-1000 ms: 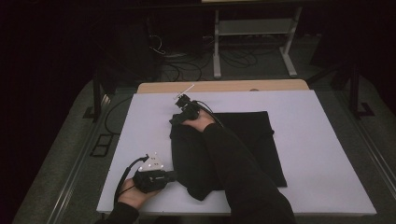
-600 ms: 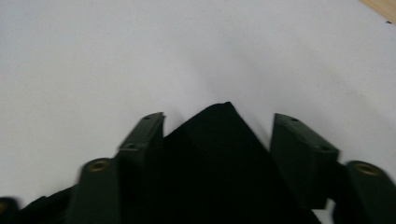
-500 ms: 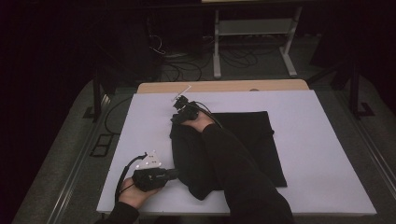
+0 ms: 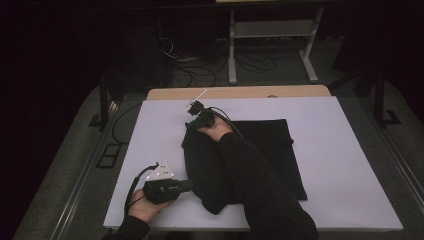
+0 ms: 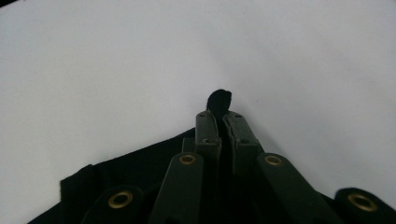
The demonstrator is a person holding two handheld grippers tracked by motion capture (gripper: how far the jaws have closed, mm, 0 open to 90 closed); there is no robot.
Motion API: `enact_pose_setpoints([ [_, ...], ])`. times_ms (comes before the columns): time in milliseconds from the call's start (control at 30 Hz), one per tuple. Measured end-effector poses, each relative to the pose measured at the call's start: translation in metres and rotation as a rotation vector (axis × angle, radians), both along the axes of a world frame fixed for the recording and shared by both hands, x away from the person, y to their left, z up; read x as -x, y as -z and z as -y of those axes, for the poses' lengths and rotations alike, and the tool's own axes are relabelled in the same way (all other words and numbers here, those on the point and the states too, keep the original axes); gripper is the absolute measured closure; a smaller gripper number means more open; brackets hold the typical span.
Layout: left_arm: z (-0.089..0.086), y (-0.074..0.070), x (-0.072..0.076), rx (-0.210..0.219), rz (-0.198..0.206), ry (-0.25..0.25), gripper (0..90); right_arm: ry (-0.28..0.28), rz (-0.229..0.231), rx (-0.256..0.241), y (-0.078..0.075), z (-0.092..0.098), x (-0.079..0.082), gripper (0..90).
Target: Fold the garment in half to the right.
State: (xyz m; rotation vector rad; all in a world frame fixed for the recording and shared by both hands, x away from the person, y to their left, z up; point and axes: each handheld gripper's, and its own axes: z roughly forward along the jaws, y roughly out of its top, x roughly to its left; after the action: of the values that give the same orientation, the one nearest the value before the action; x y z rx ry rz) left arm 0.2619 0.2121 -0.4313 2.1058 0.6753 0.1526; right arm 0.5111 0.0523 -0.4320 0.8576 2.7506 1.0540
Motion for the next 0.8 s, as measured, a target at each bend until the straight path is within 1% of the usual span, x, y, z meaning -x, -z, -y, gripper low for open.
enact_pose_setpoints([
  [67,0.000,-0.001,0.000,0.007,0.004,0.001,81.2,-0.002,0.000,-0.006,-0.004,0.002,0.002,84.1],
  [167,0.001,-0.003,0.001,0.016,0.005,0.001,81.2,-0.009,0.015,-0.014,-0.011,0.006,0.003,84.1],
  [200,0.001,-0.003,0.001,0.011,0.007,0.009,81.2,-0.008,0.018,-0.019,-0.013,0.008,0.004,84.1],
  [300,0.002,-0.005,0.003,0.016,0.011,0.017,81.2,-0.006,0.030,-0.031,-0.019,0.013,0.006,84.1],
  [333,0.003,-0.005,0.004,0.019,0.011,0.018,81.2,-0.009,0.032,-0.041,-0.021,0.015,0.006,84.1],
  [467,0.006,-0.007,0.005,0.024,0.021,0.029,81.2,-0.008,0.039,-0.056,-0.026,0.020,0.008,84.1],
  [667,0.009,-0.011,0.008,0.029,0.030,0.033,81.2,-0.004,0.058,-0.066,-0.034,0.028,0.012,84.1],
  [800,0.011,-0.015,0.008,0.047,0.040,0.033,81.4,0.001,0.064,-0.078,-0.041,0.032,0.013,84.1],
])
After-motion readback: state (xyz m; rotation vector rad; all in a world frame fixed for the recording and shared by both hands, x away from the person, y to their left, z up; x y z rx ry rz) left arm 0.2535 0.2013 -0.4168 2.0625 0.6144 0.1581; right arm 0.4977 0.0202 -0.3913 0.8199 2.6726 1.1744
